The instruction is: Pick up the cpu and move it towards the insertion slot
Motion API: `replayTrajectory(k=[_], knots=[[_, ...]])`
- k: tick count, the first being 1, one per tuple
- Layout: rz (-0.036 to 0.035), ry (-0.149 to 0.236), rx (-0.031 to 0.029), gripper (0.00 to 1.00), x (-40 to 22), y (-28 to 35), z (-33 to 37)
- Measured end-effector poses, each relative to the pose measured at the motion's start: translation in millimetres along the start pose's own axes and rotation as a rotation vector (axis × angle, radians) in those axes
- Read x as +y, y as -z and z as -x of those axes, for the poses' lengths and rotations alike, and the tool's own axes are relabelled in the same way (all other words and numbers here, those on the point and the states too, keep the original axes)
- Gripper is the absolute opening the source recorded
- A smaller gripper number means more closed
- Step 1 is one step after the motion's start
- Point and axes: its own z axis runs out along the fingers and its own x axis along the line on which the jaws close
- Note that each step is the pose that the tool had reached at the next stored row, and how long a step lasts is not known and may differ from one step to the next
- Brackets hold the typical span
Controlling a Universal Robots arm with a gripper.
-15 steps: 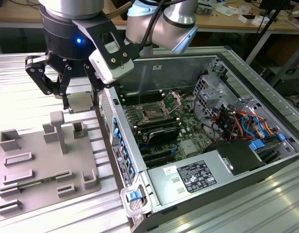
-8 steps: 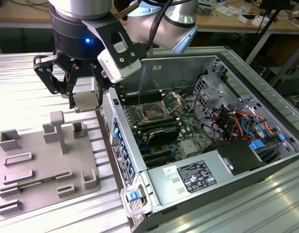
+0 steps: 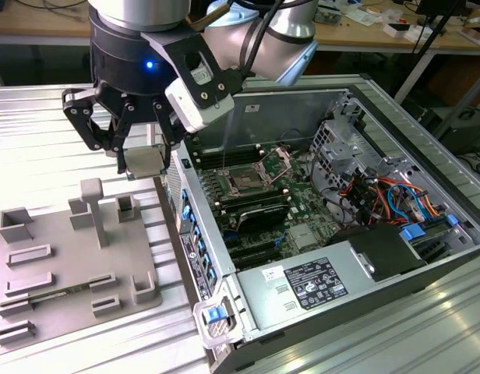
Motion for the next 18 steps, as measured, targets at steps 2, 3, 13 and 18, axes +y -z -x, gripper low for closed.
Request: replayTrajectory(k=[2, 3, 13, 18], knots=[[0.0, 0.0, 0.0, 0.55, 0.0, 0.0, 2.7], [0.0, 0.0, 0.0, 0.55, 0.0, 0.1, 3.6], [0.0, 0.0, 0.0, 0.55, -0.2, 0.2, 15.8], [-0.0002, 0.0, 0.0, 0.55, -0.3, 0.3, 24.3]])
